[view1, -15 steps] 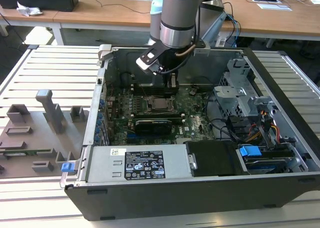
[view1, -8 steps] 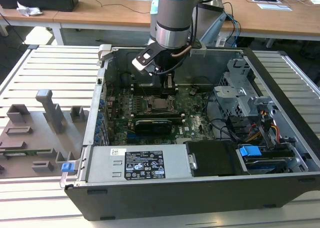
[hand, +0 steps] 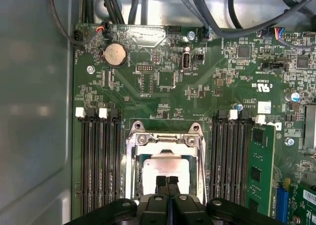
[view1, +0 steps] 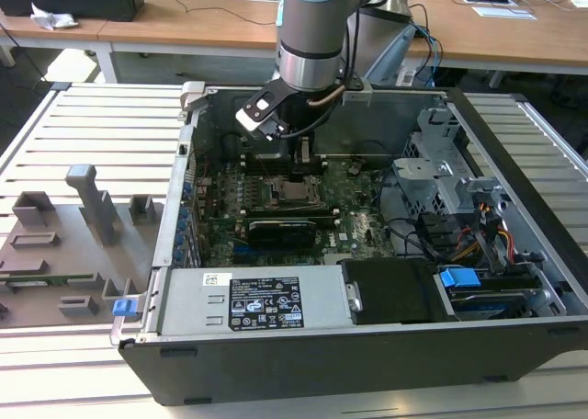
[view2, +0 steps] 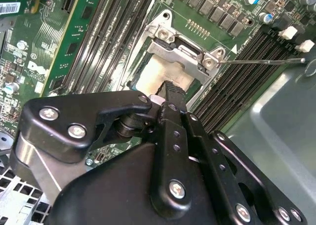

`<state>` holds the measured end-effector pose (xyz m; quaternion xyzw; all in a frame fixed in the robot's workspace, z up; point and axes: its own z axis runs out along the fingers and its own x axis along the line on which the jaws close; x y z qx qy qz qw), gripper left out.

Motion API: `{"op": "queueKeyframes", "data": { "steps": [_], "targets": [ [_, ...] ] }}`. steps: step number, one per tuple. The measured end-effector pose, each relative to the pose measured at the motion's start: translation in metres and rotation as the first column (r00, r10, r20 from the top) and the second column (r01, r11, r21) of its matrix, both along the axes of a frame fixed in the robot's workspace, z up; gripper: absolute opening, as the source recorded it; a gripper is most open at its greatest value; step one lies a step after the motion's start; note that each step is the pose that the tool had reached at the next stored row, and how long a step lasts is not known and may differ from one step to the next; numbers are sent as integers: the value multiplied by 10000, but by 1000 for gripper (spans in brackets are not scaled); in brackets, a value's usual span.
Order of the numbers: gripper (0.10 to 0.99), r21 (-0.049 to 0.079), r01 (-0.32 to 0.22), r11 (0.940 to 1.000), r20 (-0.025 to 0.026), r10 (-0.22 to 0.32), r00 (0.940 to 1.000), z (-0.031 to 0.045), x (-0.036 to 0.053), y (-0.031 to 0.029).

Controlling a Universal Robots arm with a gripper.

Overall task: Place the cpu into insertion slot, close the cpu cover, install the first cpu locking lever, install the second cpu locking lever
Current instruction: 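Close the cpu cover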

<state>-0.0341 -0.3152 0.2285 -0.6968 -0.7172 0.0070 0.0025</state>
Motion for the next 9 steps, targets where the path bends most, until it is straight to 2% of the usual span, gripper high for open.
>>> {"op": "queueKeyframes", "data": {
  "steps": [9],
  "targets": [
    [106, 1, 0, 10000, 1, 0, 10000, -51, -72, 0]
  ]
}}
